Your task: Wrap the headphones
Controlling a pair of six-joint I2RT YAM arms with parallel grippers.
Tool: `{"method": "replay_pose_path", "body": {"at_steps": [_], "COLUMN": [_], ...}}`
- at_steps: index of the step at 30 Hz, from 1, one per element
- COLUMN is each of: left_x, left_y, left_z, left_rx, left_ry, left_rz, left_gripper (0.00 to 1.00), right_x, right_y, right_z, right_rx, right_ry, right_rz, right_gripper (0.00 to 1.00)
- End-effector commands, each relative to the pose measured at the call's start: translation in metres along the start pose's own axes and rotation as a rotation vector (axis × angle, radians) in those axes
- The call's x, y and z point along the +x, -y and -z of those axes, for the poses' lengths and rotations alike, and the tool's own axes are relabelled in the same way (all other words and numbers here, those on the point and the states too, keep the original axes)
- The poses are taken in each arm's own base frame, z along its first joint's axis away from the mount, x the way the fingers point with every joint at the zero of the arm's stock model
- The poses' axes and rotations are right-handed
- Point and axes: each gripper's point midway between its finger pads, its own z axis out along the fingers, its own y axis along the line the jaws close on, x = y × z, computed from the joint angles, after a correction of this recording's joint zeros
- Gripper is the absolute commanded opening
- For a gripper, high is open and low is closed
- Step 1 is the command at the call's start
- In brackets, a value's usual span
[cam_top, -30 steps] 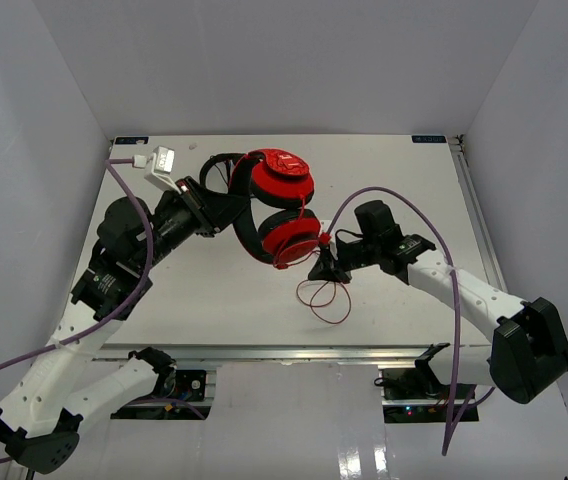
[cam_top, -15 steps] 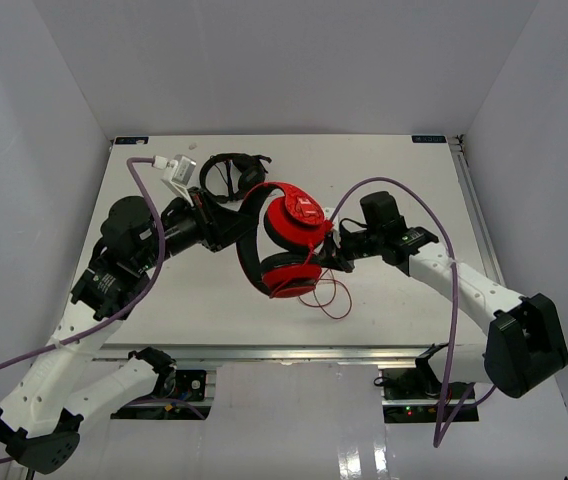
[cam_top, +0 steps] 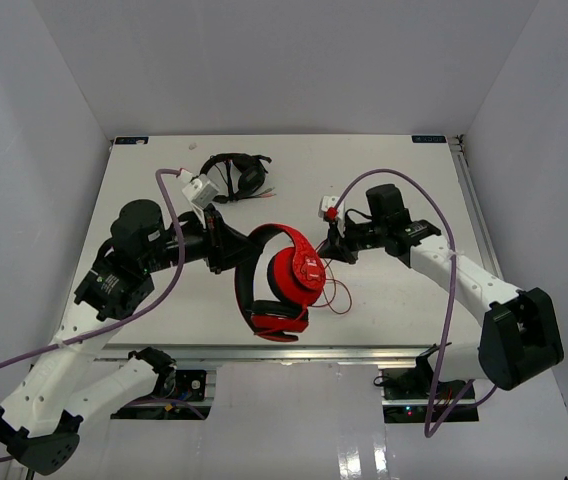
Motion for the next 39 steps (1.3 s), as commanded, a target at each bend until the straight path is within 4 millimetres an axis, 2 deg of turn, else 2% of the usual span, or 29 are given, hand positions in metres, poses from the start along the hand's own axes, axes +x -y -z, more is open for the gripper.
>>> {"method": "replay_pose_path", "body": {"at_steps": [1,7,16,26,39], "left_x": [0.02,0.046,0.091,0.122,0.144], "left_y": [0.01,-0.002,-0.03,-0.064,-0.11], "left_z": [0.007,0.007,0.002,-0.008,-0.017], "left_rx": [0.081,0.076,0.039,-0.042,-0.231], "left_ry": [-0.069,-0.138,-0.28,-0.415,-0.592], "left_rz": [-0.056,-0.087,-0.089,-0.098,-0.197], "left_gripper": [0.0,0.0,0.0,0.0,0.0], "right_x": [-0.023,-0.036,-0.061,-0.068,-0.076], "right_y": [0.014,0.026,0.041,0.033,0.017], "right_z": [0.006,0.011,0.024,0.028,0.039], "right_rx": [0.021,0.033,0.037,-0.017,-0.107], "right_ry": [0.043,0.071,0.129,0.116,0.073], "right_rz": [0.006,-0.025,-0.069,-0.062,-0.03], "right_gripper": [0.08,0.08,0.08,0.08,0.08]}}
